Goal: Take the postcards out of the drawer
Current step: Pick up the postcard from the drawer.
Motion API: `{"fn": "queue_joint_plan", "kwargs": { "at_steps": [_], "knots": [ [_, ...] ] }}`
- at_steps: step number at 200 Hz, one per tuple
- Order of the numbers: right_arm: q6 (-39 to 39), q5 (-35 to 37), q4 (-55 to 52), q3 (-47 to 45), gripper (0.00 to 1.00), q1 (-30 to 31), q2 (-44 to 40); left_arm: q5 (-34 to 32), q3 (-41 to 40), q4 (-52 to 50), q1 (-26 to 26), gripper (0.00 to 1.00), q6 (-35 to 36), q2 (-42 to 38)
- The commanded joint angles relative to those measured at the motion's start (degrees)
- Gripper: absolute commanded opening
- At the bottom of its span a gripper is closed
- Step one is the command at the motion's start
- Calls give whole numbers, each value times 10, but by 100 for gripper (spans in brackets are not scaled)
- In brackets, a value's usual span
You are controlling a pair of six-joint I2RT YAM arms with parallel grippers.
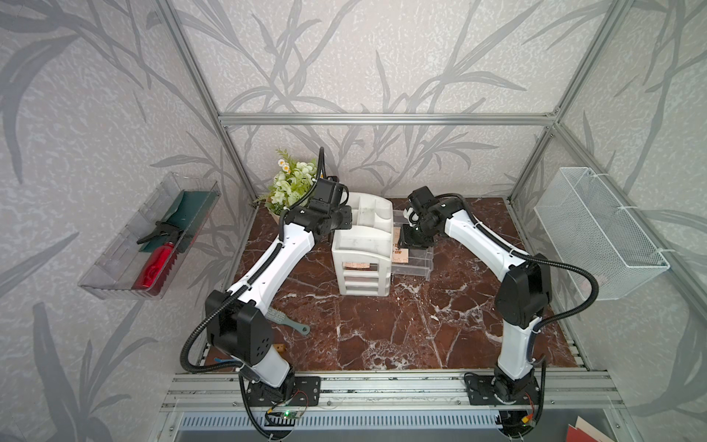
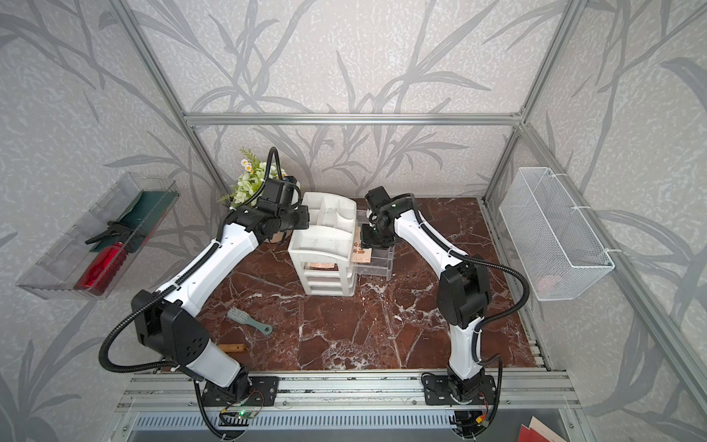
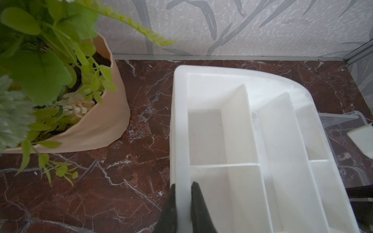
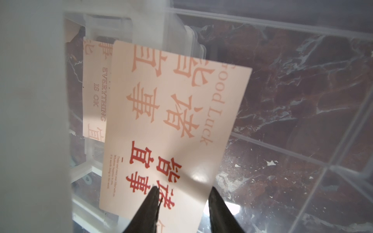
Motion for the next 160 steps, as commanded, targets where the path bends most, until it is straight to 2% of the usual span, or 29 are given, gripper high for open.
{"fn": "queue_joint_plan", "kwargs": {
  "at_steps": [1,89,160],
  "knots": [
    [1,-20,-11,13,40,0,11,-3,-17,13,1,0,29,5],
    [24,-95,63,-25,36,-11,-36,6,-20,14,1,0,28,4],
    [53,-111,125,-74,30,-13,-72,9,-21,14,1,0,27,2]
  ]
}}
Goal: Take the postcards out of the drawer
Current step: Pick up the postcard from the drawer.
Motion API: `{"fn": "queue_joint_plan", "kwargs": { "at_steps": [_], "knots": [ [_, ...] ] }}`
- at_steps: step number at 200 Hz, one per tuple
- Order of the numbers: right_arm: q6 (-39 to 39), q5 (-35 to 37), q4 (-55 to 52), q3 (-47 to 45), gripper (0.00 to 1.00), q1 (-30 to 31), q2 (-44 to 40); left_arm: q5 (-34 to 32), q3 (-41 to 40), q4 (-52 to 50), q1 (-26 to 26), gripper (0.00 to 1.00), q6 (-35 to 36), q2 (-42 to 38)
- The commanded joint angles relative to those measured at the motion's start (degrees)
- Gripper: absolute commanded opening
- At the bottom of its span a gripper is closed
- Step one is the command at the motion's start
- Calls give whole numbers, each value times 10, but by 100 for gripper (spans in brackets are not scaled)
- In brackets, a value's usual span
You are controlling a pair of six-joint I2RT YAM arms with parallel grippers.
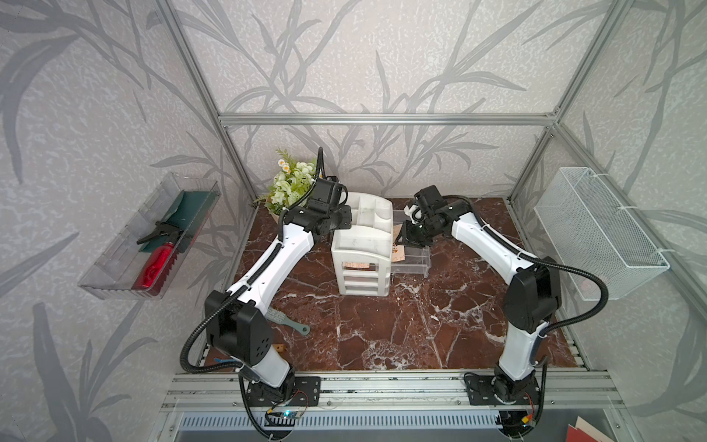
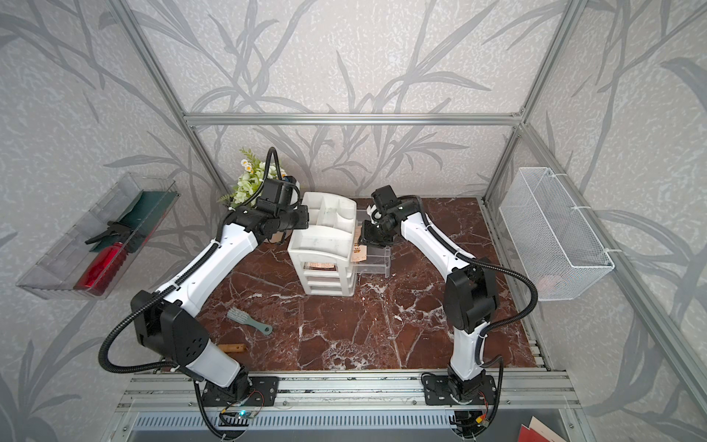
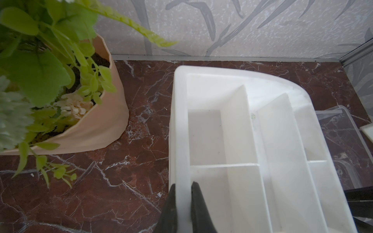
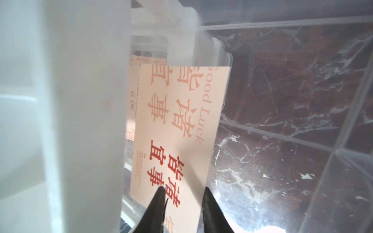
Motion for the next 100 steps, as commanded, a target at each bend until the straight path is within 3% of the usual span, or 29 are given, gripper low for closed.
{"fn": "queue_joint_plan", "kwargs": {
  "at_steps": [1,66,100],
  "knots": [
    [13,-23,31,-13,30,4,-28,0,-17,8,-2,0,26,3],
    [15,-23,37,-20,23,3,-28,6,-18,9,-2,0,24,2],
    [13,-29,37,-16,13,3,-24,9,-17,12,-2,0,26,-2]
  ]
}}
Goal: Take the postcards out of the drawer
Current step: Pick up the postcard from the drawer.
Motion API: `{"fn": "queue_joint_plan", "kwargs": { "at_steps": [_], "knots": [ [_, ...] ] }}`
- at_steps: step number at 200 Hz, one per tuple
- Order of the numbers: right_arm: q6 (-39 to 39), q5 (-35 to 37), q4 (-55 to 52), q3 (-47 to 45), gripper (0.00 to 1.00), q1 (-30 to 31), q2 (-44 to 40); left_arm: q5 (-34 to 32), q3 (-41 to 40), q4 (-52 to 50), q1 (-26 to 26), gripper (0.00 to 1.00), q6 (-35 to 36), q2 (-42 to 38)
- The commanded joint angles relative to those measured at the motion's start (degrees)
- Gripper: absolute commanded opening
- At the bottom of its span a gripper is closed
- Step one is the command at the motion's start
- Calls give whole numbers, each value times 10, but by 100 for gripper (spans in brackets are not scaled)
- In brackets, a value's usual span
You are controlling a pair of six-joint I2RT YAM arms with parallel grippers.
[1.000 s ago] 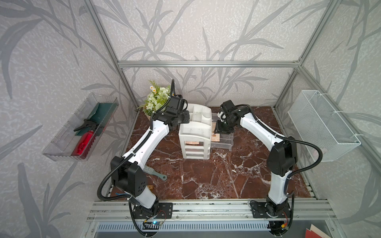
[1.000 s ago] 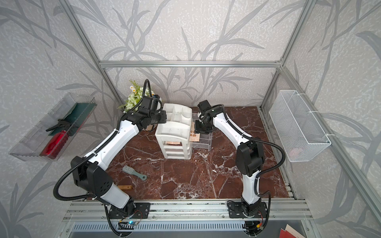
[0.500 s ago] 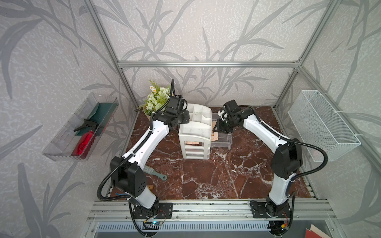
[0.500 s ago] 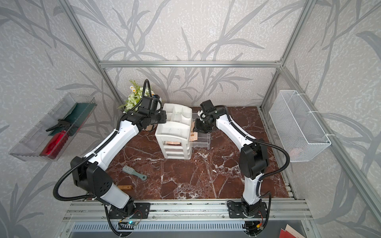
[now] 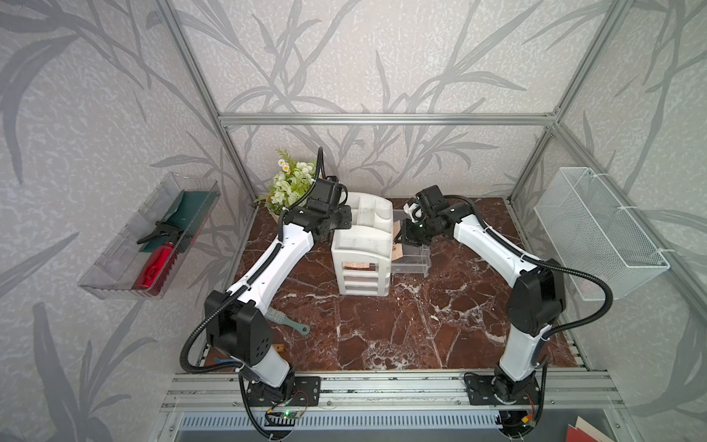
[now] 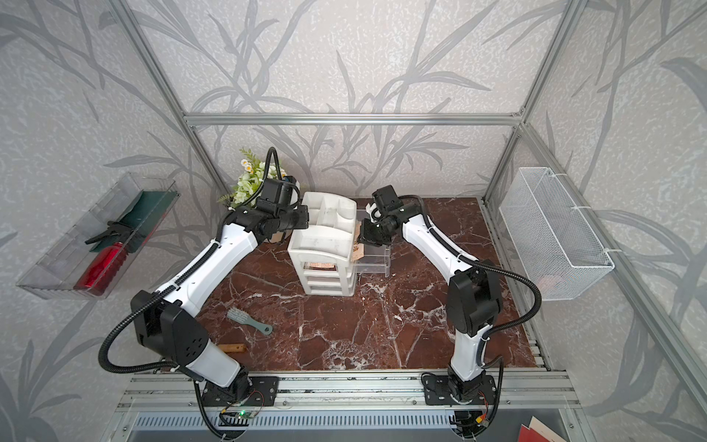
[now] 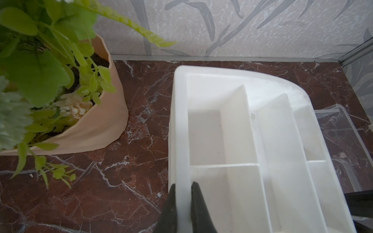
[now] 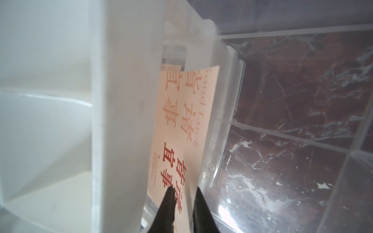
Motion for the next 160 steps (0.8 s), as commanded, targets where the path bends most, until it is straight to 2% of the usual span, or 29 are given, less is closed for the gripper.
{"fn": "queue_joint_plan", "kwargs": {
  "at_steps": [1,54,114,160],
  "knots": [
    [-4,-14,2,0,13,3,-14,7,-16,11,-1,0,26,-2],
    [-19,-12,-18,27,3,-8,-19,7,20,0,6,0,39,-3],
    [-41,-5,-41,40,1,-38,-49,17,45,-2,21,32,44,-19],
    [-73,12,-77,60,0,-57,-67,25,61,-7,27,39,49,-24]
  ]
}}
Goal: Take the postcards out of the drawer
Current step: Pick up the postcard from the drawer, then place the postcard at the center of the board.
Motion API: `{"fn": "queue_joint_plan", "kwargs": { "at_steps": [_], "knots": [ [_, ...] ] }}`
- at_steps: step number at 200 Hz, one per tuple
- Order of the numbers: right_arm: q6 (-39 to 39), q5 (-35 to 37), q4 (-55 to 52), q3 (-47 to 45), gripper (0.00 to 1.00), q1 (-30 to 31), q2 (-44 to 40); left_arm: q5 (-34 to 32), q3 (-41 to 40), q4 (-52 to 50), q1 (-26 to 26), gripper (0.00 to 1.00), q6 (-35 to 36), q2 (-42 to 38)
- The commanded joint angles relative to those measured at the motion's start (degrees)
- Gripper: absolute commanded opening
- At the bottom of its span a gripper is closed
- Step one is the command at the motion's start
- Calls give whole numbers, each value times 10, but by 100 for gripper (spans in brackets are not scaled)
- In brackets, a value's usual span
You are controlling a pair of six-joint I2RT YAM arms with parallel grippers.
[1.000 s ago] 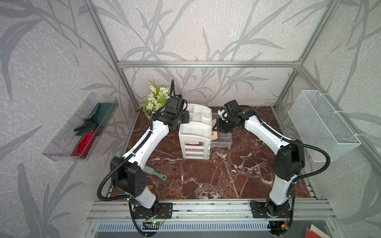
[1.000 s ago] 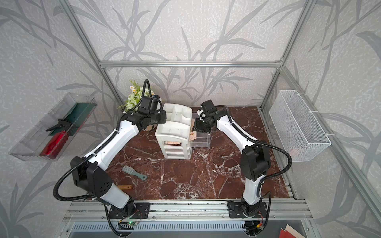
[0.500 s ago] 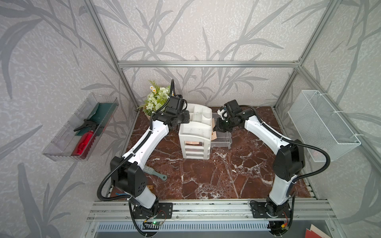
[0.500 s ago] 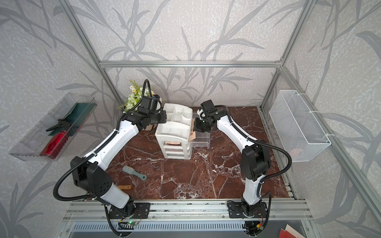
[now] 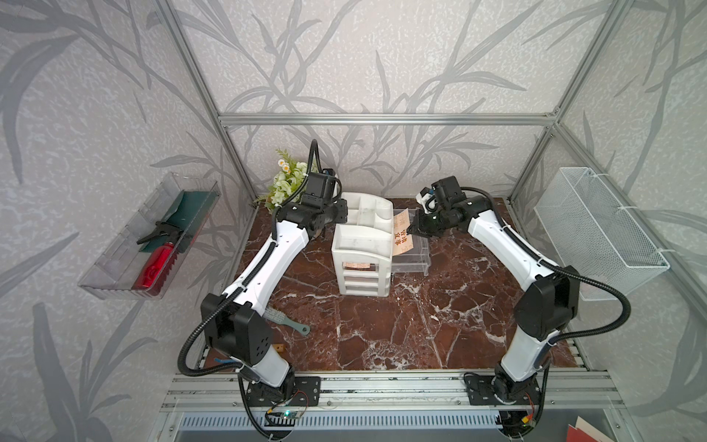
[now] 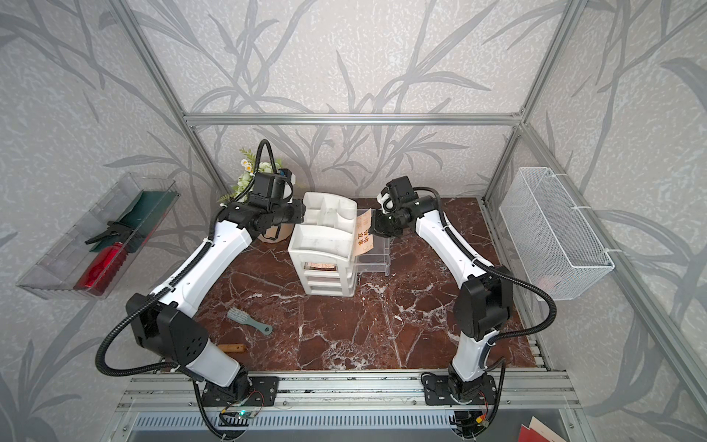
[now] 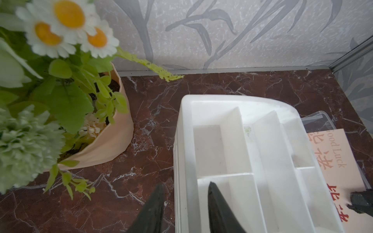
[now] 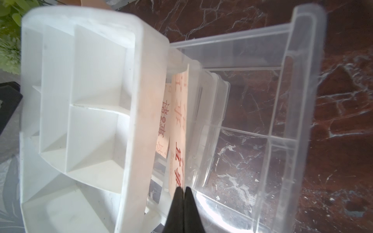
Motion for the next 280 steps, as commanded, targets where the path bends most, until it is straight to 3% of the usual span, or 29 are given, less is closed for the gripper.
{"fn": "queue_joint_plan", "kwargs": {
  "at_steps": [1,63,108,149,197,280],
  "knots": [
    [-31,13,-39,32,0,-8,-29,8,25,-3,3,39,12,-21],
    [-134,38,-137,136,0,-33,-45,40,40,-9,4,42,69,-50],
    [-272,7,-202,193,0,-33,-67,162,20,-1,3,44,99,-83],
    [-380,-70,-247,211,0,-27,-87,266,-26,19,-1,42,115,-117],
    [-513,-119,-294,194,0,30,-105,345,-85,33,-13,42,167,-166],
    [-602,-165,-361,234,0,71,-75,455,-140,45,-22,44,231,-228]
  ]
}}
